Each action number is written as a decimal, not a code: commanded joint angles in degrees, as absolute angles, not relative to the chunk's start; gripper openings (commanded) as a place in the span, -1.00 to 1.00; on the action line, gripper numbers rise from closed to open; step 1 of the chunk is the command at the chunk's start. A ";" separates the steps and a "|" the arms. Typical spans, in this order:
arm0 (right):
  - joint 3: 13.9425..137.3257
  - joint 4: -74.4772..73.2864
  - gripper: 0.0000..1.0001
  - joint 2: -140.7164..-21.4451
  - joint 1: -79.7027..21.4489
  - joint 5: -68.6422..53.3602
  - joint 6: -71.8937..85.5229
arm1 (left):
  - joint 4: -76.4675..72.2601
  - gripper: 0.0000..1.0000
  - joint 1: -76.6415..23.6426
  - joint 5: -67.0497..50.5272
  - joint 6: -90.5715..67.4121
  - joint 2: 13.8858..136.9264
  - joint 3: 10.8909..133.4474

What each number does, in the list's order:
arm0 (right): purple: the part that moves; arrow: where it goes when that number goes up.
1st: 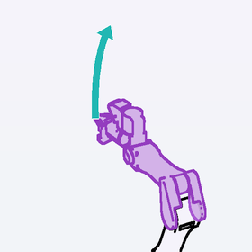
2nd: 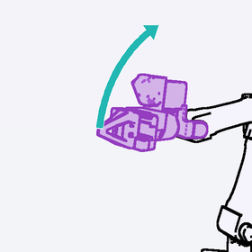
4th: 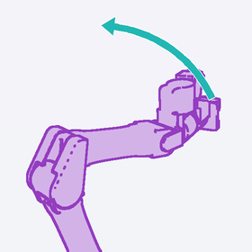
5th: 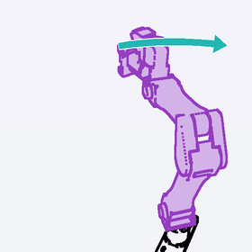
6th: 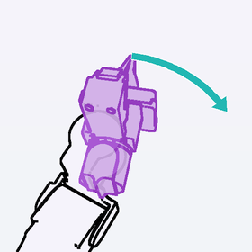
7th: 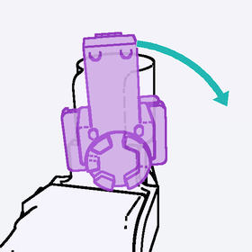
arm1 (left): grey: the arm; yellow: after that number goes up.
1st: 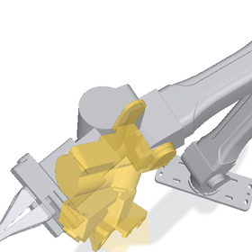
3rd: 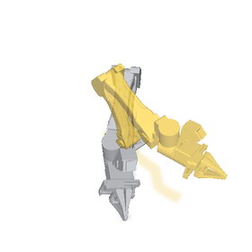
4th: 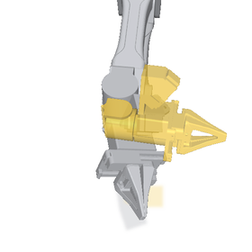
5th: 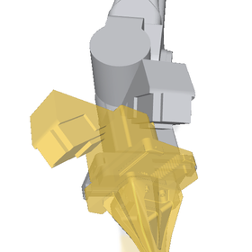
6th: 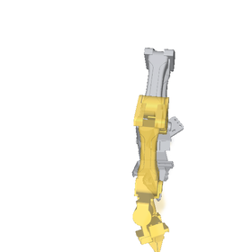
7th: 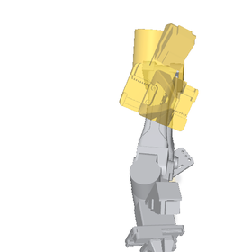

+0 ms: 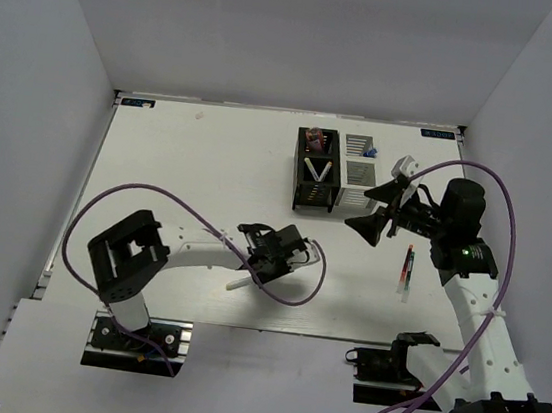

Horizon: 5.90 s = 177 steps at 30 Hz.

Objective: Sort the stationery into containers
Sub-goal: Pick up the pen from the center of the board, then place the pen in the storage box, then pick up the pen from the center of the board, then place the pen in the storage box.

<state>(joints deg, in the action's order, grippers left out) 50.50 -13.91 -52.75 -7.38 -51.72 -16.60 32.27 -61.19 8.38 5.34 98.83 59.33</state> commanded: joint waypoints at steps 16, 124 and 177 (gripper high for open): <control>43.59 -5.10 -1.00 -45.62 -0.79 -40.95 -5.36 | -0.06 -1.00 -58.80 17.81 4.39 78.74 62.58; 65.57 -19.42 -0.97 -106.35 -49.66 -9.31 0.19 | 20.92 0.99 -50.45 34.19 -13.36 31.38 39.29; 80.07 19.16 -0.72 -105.39 -18.81 -43.68 -15.73 | 20.31 0.99 -50.45 33.66 -11.16 34.19 38.76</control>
